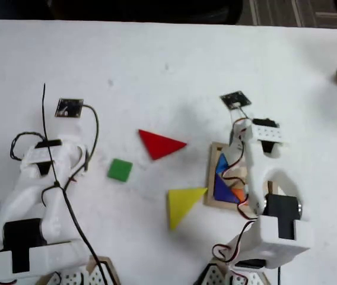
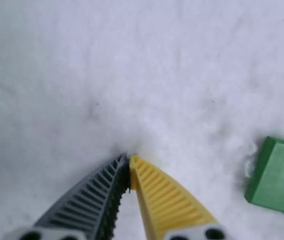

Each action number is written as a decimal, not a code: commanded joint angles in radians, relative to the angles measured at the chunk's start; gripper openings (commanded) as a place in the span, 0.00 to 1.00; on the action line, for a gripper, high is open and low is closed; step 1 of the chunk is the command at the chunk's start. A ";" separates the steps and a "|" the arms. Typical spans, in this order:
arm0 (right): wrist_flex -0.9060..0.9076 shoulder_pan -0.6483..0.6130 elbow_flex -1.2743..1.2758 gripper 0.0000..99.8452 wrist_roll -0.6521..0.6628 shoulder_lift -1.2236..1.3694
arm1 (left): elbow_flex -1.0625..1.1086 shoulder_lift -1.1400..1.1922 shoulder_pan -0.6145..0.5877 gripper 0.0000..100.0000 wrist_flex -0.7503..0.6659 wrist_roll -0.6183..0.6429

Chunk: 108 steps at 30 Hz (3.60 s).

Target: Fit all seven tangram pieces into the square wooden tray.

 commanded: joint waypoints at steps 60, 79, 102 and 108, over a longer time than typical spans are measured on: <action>0.093 -0.042 0.302 0.02 -0.049 -0.450 | -0.051 0.002 -0.008 0.03 -0.023 -0.009; 0.077 0.177 0.256 0.02 0.032 -0.509 | -0.051 0.002 -0.008 0.03 -0.023 -0.009; 0.054 0.160 0.209 0.02 0.026 -0.357 | -0.051 0.002 -0.008 0.03 -0.023 -0.009; 0.094 0.074 0.183 0.02 -0.100 -0.552 | -0.055 -0.004 -0.047 0.03 -0.041 0.011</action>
